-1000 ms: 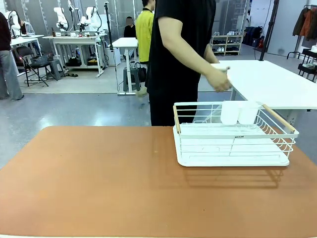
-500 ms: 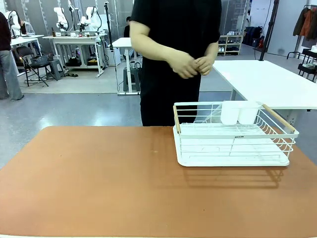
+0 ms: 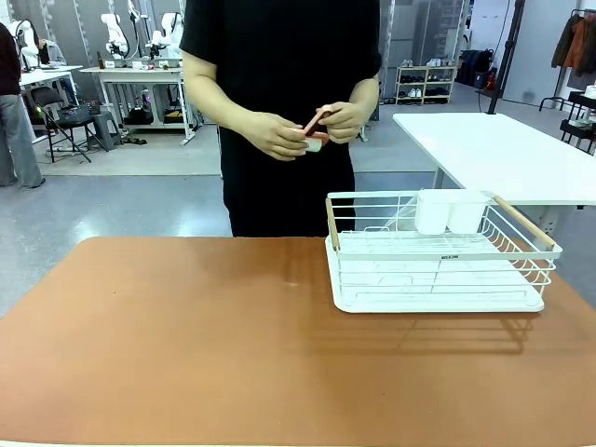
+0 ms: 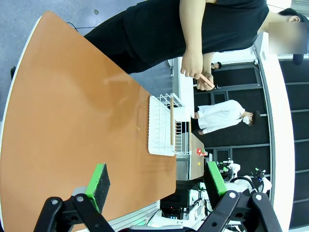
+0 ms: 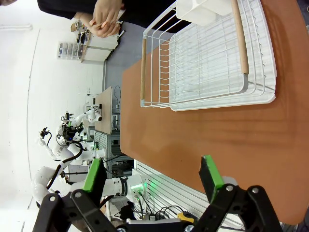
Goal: Clean the table.
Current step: Pick up the Lint Roller when the human hands it over.
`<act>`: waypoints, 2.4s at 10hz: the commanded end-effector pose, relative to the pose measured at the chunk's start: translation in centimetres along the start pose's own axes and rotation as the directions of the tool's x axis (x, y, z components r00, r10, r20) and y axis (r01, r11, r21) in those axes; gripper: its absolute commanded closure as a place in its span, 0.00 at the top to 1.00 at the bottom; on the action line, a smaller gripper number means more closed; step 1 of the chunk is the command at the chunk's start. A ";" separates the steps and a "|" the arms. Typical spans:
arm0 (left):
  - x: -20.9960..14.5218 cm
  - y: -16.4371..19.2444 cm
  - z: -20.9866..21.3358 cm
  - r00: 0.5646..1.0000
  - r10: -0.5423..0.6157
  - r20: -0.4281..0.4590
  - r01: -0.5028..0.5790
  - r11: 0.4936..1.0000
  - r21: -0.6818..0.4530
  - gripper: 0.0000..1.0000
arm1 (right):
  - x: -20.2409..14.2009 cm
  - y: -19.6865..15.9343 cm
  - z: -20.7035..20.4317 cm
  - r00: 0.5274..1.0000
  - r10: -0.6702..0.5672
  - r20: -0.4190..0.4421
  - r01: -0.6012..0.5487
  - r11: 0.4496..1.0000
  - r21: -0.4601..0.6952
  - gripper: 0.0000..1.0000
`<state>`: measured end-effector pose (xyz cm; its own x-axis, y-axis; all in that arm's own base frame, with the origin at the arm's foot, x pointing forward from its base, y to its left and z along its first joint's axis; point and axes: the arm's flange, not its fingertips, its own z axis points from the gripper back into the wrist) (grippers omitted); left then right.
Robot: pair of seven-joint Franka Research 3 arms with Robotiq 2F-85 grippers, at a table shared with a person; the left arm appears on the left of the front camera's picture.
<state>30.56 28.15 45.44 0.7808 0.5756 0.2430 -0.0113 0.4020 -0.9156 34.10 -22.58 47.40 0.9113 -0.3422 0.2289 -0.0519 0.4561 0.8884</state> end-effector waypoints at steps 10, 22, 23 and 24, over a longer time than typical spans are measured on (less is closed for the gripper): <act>-0.2 0.0 0.1 1.000 -0.019 0.009 0.020 0.999 -0.026 1.00 | -0.1 0.3 -0.1 1.000 0.002 0.012 -0.002 1.000 0.017 1.00; -0.2 0.0 0.1 1.000 -0.019 0.009 0.020 0.999 -0.026 1.00 | -0.4 15.8 -13.0 0.921 -0.387 0.044 0.389 0.907 -0.160 1.00; -0.2 0.0 0.1 1.000 -0.019 0.009 0.020 0.999 -0.026 1.00 | -0.3 16.3 -15.0 0.915 -0.398 0.064 0.403 0.896 -0.187 1.00; -0.2 0.0 0.1 1.000 -0.019 0.009 0.020 0.999 -0.026 1.00 | -0.1 16.8 -16.5 0.908 -0.409 0.089 0.419 0.889 -0.183 1.00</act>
<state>30.56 28.13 45.43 0.7810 0.5755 0.2425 -0.0131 0.4033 -0.9150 39.31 -2.35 56.20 0.8455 -0.5221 -0.1120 0.3805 0.4418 0.8125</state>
